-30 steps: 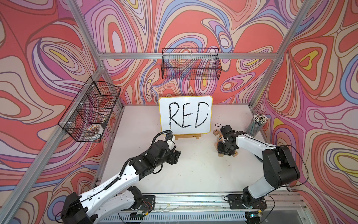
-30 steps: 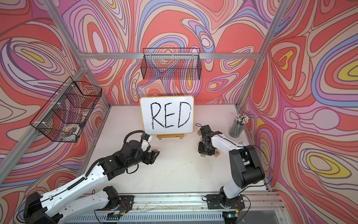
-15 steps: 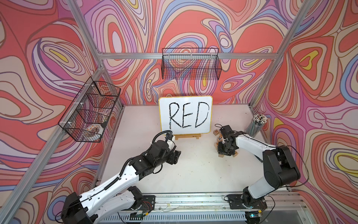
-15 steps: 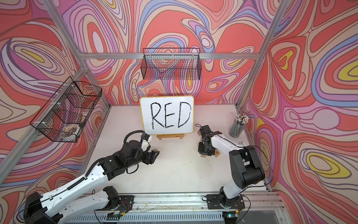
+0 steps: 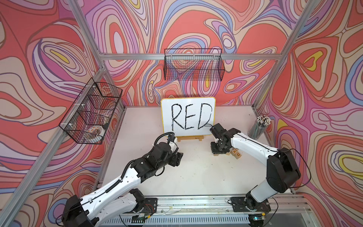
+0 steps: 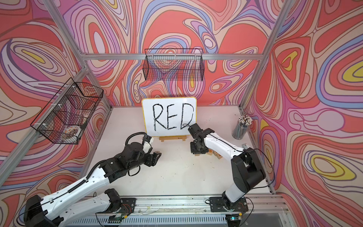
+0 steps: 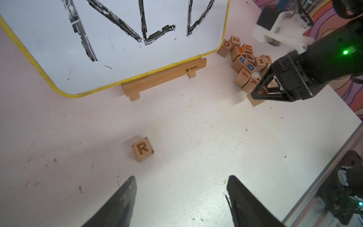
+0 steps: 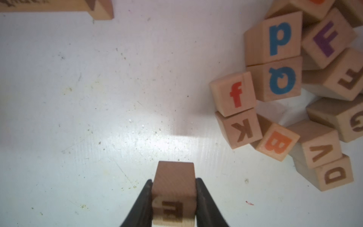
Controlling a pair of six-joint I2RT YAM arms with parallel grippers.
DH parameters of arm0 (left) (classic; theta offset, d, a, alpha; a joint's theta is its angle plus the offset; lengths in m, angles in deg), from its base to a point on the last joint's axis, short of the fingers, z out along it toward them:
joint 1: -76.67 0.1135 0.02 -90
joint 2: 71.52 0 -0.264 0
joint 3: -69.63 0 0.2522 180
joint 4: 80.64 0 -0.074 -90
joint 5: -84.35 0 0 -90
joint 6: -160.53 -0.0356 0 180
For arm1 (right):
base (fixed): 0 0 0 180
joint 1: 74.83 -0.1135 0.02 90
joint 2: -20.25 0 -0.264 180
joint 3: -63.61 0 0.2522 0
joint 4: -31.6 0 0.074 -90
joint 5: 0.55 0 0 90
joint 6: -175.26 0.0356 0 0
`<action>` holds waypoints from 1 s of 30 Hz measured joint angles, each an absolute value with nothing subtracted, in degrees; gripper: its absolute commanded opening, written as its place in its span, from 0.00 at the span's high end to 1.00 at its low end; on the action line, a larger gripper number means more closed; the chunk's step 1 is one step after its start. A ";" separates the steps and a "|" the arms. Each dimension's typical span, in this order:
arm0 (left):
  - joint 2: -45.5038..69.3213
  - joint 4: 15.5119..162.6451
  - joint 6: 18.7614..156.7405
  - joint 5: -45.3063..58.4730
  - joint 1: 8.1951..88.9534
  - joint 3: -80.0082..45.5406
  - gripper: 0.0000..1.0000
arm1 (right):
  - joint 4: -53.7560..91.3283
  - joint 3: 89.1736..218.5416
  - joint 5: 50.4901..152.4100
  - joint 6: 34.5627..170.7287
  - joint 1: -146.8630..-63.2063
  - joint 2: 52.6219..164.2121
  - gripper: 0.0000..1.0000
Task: Assemble the uppercase word "red" with letter blocks
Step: Pick up the letter block from the center of the board, then place the letter block at the center of the board.
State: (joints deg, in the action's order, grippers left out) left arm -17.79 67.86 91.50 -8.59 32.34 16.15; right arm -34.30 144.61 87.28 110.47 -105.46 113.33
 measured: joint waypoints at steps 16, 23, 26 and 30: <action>-22.16 64.95 90.63 -10.88 32.34 17.35 0.24 | -35.88 159.49 86.36 110.34 -116.87 129.11 0.79; -23.75 63.75 90.63 -11.93 32.34 18.16 0.24 | -36.29 167.69 86.75 106.74 -119.50 135.67 0.80; -24.43 63.31 90.65 -12.19 32.34 18.42 0.24 | -36.67 169.64 87.17 104.72 -119.80 137.13 0.80; -24.84 62.83 90.65 -12.37 32.36 18.86 0.24 | -37.12 171.67 87.87 101.18 -119.82 138.68 0.81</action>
